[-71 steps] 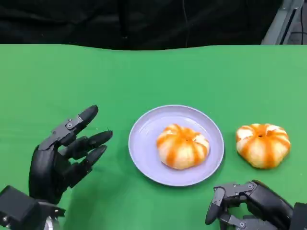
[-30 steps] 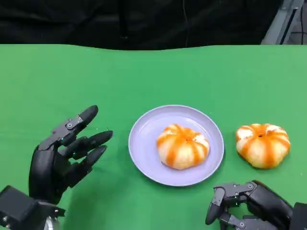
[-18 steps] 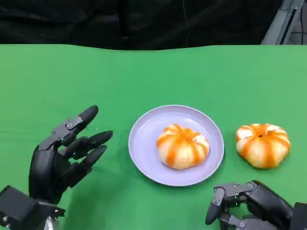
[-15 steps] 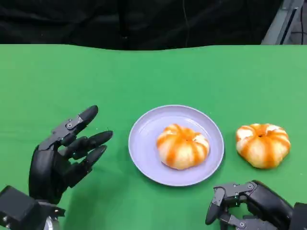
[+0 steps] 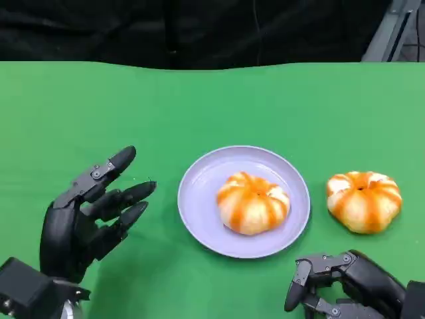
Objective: Grasp the bread from the table and place it into the plate.
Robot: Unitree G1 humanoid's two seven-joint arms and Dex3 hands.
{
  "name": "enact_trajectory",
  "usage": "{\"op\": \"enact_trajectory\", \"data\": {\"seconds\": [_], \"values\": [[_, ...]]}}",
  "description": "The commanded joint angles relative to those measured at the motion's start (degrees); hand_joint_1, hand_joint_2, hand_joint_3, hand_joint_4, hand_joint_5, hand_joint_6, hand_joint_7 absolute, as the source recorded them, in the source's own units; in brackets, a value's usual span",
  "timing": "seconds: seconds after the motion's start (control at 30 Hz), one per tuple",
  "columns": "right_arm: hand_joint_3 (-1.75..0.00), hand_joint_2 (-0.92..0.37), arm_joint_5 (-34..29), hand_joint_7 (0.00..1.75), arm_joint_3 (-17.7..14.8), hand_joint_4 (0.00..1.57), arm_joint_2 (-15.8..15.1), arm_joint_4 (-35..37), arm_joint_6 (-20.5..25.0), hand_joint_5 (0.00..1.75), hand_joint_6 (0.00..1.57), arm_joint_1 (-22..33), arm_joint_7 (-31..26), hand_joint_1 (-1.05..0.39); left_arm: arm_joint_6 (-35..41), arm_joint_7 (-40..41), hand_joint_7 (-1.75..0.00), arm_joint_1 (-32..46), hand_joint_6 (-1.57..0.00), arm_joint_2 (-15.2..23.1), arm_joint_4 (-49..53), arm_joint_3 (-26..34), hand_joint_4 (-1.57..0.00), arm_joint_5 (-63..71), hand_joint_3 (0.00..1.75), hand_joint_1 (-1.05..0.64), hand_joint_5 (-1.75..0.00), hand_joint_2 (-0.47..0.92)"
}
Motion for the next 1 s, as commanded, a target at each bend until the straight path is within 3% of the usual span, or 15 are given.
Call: {"op": "enact_trajectory", "data": {"seconds": [0.03, 1.0], "values": [[-0.49, -0.92, 0.7, 1.11, -0.4, 0.72, -0.7, -0.3, 0.2, 1.58, 0.79, 0.4, 0.1, -0.02, 0.0, -0.6, 0.0, 0.5, -0.69, 0.8, 0.2, 0.5, -0.96, -0.3, 0.11, -0.43, 0.0, 0.92], [-0.51, -0.91, 0.6, 1.11, -0.4, 0.71, -0.6, 0.2, -1.0, 1.59, 0.78, 0.2, -0.1, -0.02, -0.1, -0.5, 0.0, 0.9, -0.68, 0.7, 0.0, 0.3, -0.94, 0.0, 0.12, -0.43, 0.0, 0.92]]}}
